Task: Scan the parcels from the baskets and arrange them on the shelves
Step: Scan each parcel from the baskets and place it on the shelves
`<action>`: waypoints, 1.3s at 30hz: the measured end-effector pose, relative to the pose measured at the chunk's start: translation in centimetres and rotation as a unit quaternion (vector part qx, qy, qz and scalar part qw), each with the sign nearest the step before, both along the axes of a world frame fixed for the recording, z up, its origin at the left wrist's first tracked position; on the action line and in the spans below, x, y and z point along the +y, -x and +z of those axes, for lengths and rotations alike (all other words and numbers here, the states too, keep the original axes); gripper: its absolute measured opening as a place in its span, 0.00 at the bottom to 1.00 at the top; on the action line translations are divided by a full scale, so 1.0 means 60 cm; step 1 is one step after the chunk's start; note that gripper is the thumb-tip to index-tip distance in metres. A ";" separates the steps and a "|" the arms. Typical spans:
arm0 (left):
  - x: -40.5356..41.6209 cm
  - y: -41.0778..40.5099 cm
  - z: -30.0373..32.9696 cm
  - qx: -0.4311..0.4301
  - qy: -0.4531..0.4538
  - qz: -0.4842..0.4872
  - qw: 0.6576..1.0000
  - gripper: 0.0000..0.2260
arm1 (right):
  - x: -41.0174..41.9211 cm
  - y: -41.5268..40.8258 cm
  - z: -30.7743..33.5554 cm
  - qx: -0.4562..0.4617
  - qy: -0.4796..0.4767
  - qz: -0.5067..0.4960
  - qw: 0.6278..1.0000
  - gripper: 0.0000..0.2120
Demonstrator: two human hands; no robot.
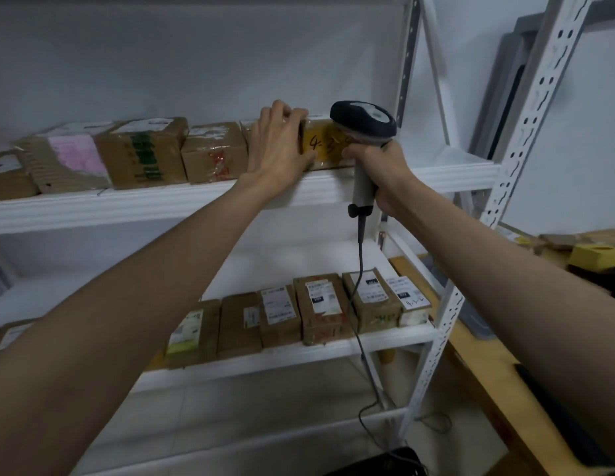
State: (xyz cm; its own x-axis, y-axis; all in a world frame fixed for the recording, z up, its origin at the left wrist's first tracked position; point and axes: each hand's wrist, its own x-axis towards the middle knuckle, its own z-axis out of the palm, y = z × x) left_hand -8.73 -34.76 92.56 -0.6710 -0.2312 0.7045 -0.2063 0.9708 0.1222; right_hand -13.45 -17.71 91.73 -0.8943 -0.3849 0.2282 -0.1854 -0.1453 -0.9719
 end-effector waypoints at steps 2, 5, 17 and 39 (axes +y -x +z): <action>0.017 -0.022 -0.011 0.008 0.001 -0.012 1.000 0.26 | 0.013 -0.019 -0.005 0.006 0.008 0.009 1.000 0.14; 0.043 -0.064 -0.033 0.012 0.008 -0.016 1.000 0.22 | 0.030 -0.052 -0.019 -0.006 0.018 0.033 0.999 0.14; 0.143 -0.250 -0.257 -0.003 -0.041 -0.003 0.999 0.12 | 0.127 -0.213 -0.211 -0.141 0.003 0.143 0.980 0.12; 0.587 -0.326 -0.874 -0.499 -0.199 -0.324 0.779 0.04 | 0.617 -0.439 -0.809 -0.486 0.033 -0.283 0.826 0.05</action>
